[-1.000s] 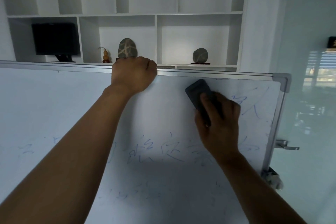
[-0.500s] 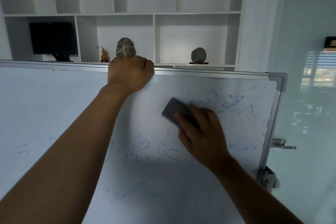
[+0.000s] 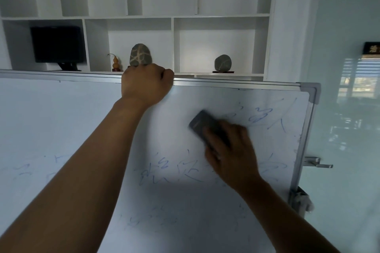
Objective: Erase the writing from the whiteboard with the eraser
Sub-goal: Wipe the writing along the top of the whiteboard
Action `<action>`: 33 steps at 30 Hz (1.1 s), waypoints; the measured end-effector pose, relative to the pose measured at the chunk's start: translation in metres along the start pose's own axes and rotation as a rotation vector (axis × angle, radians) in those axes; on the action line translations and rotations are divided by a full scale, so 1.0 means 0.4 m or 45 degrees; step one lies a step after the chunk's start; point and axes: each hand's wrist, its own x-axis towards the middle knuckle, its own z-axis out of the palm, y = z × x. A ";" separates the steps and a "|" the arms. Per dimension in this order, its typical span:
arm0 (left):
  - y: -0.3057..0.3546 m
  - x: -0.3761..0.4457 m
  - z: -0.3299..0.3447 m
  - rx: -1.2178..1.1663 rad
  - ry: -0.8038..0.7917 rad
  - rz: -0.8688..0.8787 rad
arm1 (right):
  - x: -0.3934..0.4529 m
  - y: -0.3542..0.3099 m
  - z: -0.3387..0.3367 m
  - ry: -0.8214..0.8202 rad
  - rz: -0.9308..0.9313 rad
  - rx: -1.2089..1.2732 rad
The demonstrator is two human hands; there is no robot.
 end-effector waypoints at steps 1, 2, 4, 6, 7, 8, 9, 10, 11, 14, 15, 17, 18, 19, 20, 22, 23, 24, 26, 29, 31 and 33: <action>-0.002 0.001 0.002 -0.011 0.003 0.018 | -0.012 -0.003 0.000 -0.059 -0.131 -0.005; -0.004 0.001 0.003 -0.015 -0.001 0.027 | -0.012 0.011 -0.007 -0.069 -0.153 -0.004; -0.002 0.006 0.008 -0.008 -0.009 0.036 | 0.009 0.049 -0.024 0.035 0.156 0.014; 0.018 0.010 0.010 -0.021 -0.021 0.112 | 0.029 0.061 -0.042 0.156 0.441 0.064; 0.035 0.013 0.012 -0.070 -0.056 0.161 | 0.029 0.050 -0.039 0.142 0.374 0.047; 0.057 0.019 0.013 -0.135 -0.113 0.209 | 0.021 0.034 -0.030 0.081 0.219 0.035; 0.083 0.024 0.014 -0.200 -0.179 0.239 | 0.008 0.021 -0.021 0.009 0.046 0.025; 0.108 0.027 0.017 -0.235 -0.226 0.283 | -0.004 0.022 -0.017 -0.031 -0.059 0.023; 0.130 0.029 0.020 -0.248 -0.260 0.303 | -0.005 0.039 -0.022 -0.042 -0.032 0.028; 0.158 0.028 0.030 -0.227 -0.257 0.262 | 0.014 0.090 -0.053 0.055 0.435 0.090; 0.163 0.026 0.034 -0.201 -0.225 0.261 | 0.016 0.086 -0.058 0.067 0.445 0.070; 0.165 0.023 0.043 -0.125 -0.189 0.289 | 0.006 0.056 -0.051 -0.028 0.181 0.020; 0.163 0.026 0.048 -0.063 -0.183 0.330 | -0.006 0.044 -0.045 -0.090 0.006 0.015; 0.164 0.027 0.051 -0.021 -0.188 0.347 | -0.012 0.044 -0.047 -0.127 -0.112 0.009; 0.163 0.028 0.055 0.012 -0.209 0.342 | -0.010 0.060 -0.055 -0.130 -0.128 -0.004; 0.164 0.031 0.061 0.074 -0.211 0.335 | 0.008 0.104 -0.075 -0.024 0.126 -0.030; 0.165 0.032 0.064 0.094 -0.210 0.332 | 0.020 0.117 -0.087 0.049 0.293 -0.031; 0.167 0.033 0.064 0.109 -0.209 0.331 | 0.024 0.118 -0.093 0.095 0.375 -0.050; 0.165 0.032 0.065 0.111 -0.178 0.341 | 0.007 0.091 -0.077 0.055 0.236 -0.072; 0.166 0.029 0.058 0.106 -0.166 0.349 | -0.034 0.060 -0.052 -0.099 -0.128 -0.083; 0.167 0.025 0.058 0.114 -0.157 0.367 | -0.020 0.090 -0.065 -0.051 -0.036 -0.079; 0.167 0.026 0.061 0.129 -0.132 0.382 | 0.009 0.119 -0.085 0.086 0.236 -0.065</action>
